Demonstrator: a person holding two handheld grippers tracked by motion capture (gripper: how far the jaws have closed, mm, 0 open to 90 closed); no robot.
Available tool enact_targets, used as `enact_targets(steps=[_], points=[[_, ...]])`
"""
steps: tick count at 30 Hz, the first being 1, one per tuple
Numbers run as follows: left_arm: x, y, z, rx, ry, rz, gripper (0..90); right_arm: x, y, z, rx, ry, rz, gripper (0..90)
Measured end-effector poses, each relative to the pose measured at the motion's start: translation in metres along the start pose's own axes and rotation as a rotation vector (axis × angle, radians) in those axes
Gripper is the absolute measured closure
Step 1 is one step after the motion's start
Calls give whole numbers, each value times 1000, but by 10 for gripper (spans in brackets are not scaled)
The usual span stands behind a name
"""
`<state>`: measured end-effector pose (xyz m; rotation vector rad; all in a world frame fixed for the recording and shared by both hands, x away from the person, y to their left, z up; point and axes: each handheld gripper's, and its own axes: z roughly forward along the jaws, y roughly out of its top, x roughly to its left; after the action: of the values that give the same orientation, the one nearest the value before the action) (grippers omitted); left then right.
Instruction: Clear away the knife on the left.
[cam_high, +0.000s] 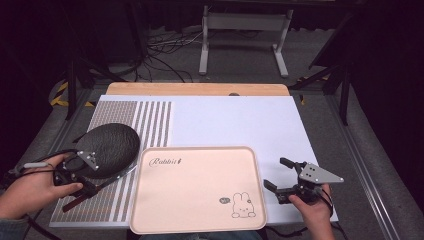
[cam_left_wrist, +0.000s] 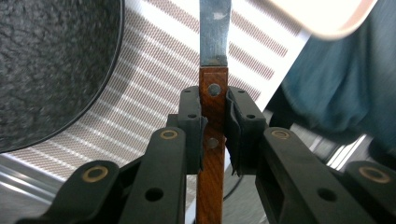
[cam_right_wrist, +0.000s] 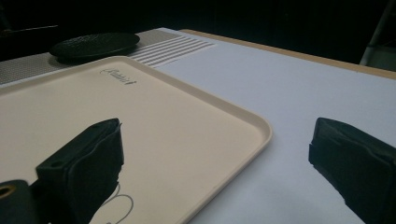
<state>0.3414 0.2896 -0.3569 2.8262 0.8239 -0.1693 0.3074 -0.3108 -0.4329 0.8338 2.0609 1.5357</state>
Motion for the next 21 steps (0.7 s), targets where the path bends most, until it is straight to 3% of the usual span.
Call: enact_targets(steps=[4, 6, 7, 14, 21], points=[[-3, 7, -3, -45, -17, -57, 777, -1, 0, -2, -1, -4, 2, 37], [-4, 9, -3, -53, -25, -59, 777, -2, 0, -2, -5, -5, 4, 36], [-6, 11, -3, -81, -50, -67, 777, -2, 0, -2, -7, -3, 5, 36], [-10, 19, 1, -175, -97, -180, 777, -1, -1, -2, -1, -4, 0, 37], [-15, 30, 5, -227, -111, -224, 777, -2, -1, -2, 10, -6, 0, 32]])
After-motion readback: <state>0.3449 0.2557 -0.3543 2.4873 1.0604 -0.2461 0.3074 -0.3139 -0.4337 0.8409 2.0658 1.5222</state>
